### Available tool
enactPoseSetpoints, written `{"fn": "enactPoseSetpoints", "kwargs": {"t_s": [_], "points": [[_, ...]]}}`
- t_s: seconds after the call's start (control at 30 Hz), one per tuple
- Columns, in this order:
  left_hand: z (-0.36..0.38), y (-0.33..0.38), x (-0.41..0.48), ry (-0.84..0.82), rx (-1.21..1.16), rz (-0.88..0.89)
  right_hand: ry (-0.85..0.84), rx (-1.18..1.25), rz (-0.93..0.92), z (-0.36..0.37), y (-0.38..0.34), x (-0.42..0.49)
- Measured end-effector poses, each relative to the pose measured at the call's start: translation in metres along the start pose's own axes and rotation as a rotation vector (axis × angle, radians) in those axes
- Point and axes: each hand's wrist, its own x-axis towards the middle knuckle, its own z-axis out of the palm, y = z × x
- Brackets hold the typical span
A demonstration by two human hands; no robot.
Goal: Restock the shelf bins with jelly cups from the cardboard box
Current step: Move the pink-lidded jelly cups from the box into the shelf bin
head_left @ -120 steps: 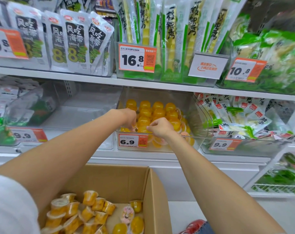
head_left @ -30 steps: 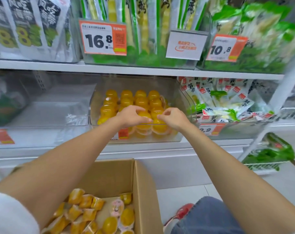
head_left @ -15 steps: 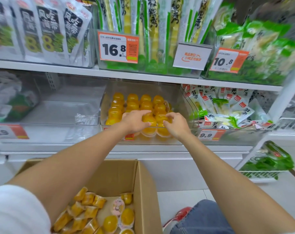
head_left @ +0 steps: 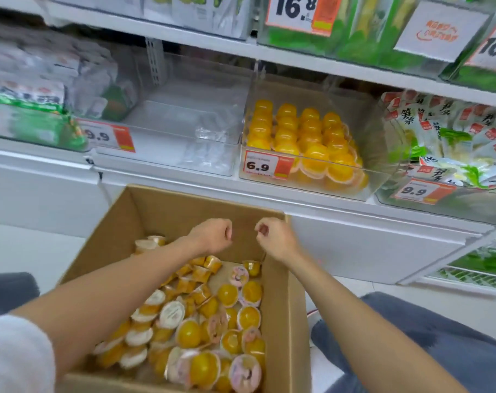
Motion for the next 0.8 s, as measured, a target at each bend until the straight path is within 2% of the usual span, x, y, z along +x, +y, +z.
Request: {"fn": "enactPoseSetpoints", "kwargs": {"t_s": [0.1,0.23,0.27,0.3,0.33,0.37,0.4,0.43,0.53,0.6,0.7,0.8], "points": [[0.053,-0.057,-0.01,-0.24,0.066,-0.084,-0.293,-0.065,0.085,0.06,0.01,-0.002],[0.112,-0.11,-0.01,-0.431,0.027,-0.287,-0.535,-0.096,0.208,0.125,0.028,-0.001],[0.126,-0.124,-0.006,-0.46,-0.095,-0.369,-0.586,-0.116,0.232,0.138,0.033,-0.001],[0.143,-0.139,0.002,-0.481,-0.331,-0.444,-0.623,-0.133,0.246,0.149,0.039,-0.002],[0.154,-0.146,0.003,-0.44,-0.467,-0.431,-0.648,-0.154,0.275,0.164,0.048,-0.002],[0.165,-0.147,0.002,-0.372,-0.629,-0.493,-0.682,-0.178,0.293,0.176,0.054,-0.002],[0.176,-0.145,0.002,-0.355,-0.659,-0.478,-0.711,-0.197,0.309,0.187,0.06,-0.004],[0.179,-0.139,-0.001,-0.347,-0.627,-0.477,-0.737,-0.222,0.325,0.199,0.065,-0.007],[0.185,-0.128,-0.003,-0.462,-0.136,-0.287,-0.766,-0.253,0.383,0.218,0.067,-0.021],[0.198,-0.129,0.0,-0.366,0.037,-0.225,-0.715,-0.322,0.364,0.224,0.067,-0.031],[0.211,-0.121,-0.002,-0.208,0.121,-0.268,-0.624,-0.412,0.292,0.23,0.067,-0.039],[0.212,-0.12,-0.003,-0.242,0.174,-0.277,-0.607,-0.465,0.223,0.233,0.068,-0.039]]}}
